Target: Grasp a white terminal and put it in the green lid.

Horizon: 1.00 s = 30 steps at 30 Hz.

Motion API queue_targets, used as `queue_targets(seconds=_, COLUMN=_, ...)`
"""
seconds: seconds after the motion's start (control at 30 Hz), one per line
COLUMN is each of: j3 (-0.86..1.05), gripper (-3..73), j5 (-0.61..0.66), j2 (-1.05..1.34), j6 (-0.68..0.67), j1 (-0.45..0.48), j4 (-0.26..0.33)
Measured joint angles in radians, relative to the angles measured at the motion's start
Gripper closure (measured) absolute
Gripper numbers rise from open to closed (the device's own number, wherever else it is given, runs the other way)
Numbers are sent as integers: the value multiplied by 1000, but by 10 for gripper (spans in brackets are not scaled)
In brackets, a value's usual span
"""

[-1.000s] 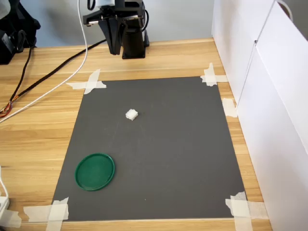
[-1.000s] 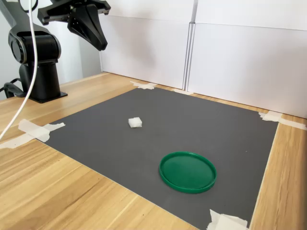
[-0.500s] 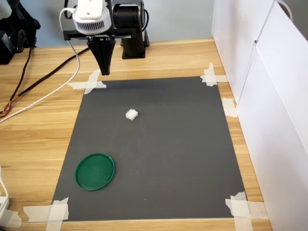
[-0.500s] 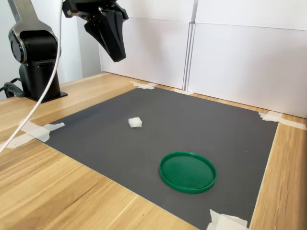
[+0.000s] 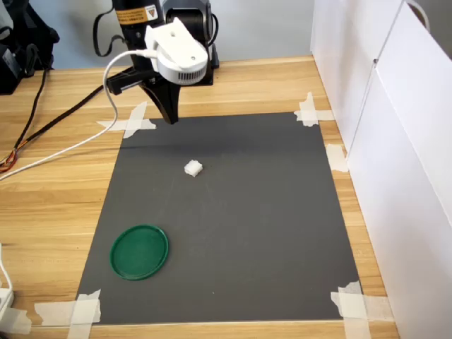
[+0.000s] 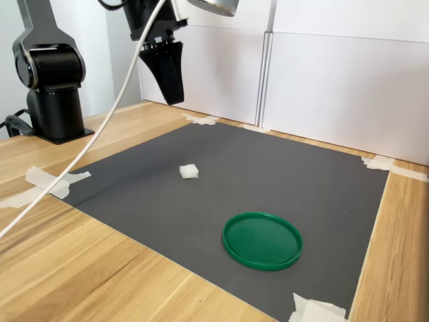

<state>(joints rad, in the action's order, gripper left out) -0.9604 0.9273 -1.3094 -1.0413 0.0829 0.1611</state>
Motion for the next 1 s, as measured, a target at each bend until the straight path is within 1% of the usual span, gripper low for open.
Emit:
queue_targets(seconds=0.1, j3=0, gripper=716, j5=5, j2=-7, j6=-44, j1=0, j4=1)
queue_targets(seconds=0.3, j3=-16, gripper=714, j5=27, j2=-47, j6=-54, j1=0, j4=2)
queue_targets(seconds=0.37, j3=-36, gripper=700, j5=58, j2=-76, j6=-61, j1=0, j4=2)
queue_targets(seconds=0.43, j3=-58, gripper=666, j5=90, j2=-96, j6=-64, j1=0, j4=2)
queue_targets(seconds=0.47, j3=-69, gripper=638, j5=100, j2=-104, j6=-65, j1=0, j4=5)
queue_targets(seconds=0.53, j3=-88, gripper=556, j5=107, j2=-114, j6=-67, j1=0, j4=12)
queue_targets(seconds=0.63, j3=-105, gripper=392, j5=106, j2=-125, j6=-42, j1=0, j4=23)
queue_targets(seconds=0.73, j3=-105, gripper=201, j5=107, j2=-139, j6=15, j1=0, j4=24)
queue_targets(seconds=0.8, j3=-105, gripper=93, j5=109, j2=-146, j6=29, j1=0, j4=25)
queue_targets(seconds=0.9, j3=-105, gripper=8, j5=153, j2=-147, j6=18, j1=0, j4=27)
queue_targets(seconds=1.0, j3=-104, gripper=-11, j5=220, j2=-147, j6=-27, j1=0, j4=27)
